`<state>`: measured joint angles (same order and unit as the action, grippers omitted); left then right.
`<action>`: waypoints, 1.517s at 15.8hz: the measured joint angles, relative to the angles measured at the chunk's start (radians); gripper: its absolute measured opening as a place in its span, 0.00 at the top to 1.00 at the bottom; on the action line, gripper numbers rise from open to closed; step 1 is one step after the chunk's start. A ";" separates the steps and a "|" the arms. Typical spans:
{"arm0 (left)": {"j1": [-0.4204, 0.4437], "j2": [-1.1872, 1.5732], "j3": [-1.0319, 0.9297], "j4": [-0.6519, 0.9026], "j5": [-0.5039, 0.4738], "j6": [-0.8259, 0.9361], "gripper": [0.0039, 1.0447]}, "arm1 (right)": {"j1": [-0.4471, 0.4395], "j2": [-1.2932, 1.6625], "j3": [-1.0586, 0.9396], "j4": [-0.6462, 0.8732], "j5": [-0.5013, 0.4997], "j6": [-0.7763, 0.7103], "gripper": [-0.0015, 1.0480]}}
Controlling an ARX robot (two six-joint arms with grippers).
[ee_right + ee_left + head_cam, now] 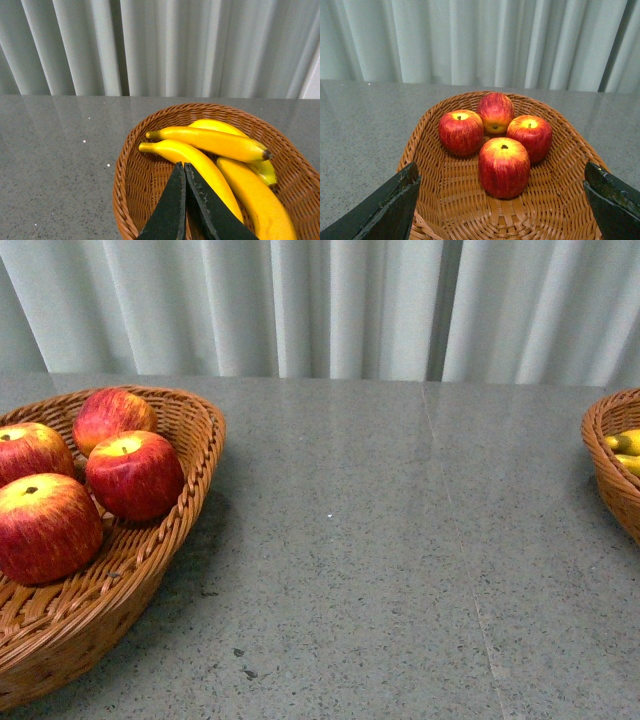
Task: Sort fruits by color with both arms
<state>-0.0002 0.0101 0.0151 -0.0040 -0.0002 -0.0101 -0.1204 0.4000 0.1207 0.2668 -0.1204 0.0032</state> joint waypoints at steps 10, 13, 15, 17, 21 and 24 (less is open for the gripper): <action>0.000 0.000 0.000 0.000 0.000 0.000 0.06 | 0.120 -0.163 -0.072 -0.075 0.121 -0.001 0.98; 0.000 0.000 0.000 0.000 -0.001 0.000 0.06 | 0.120 -0.221 -0.108 -0.095 0.120 -0.002 0.98; 0.000 0.000 0.000 0.000 0.000 0.000 0.06 | 0.120 -0.351 -0.108 -0.268 0.118 -0.002 0.98; 0.000 0.000 0.000 0.001 0.000 0.000 0.06 | 0.120 -0.396 -0.108 -0.280 0.120 -0.001 0.98; 0.000 0.000 0.000 0.000 0.000 0.000 0.06 | 0.120 -0.396 -0.108 -0.271 0.121 -0.001 0.98; 0.000 0.000 0.000 0.000 0.000 0.000 0.06 | 0.120 -0.396 -0.108 -0.272 0.120 -0.002 0.83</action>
<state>-0.0002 0.0101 0.0151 -0.0036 -0.0006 -0.0101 -0.0002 0.0040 0.0128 -0.0048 -0.0002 0.0010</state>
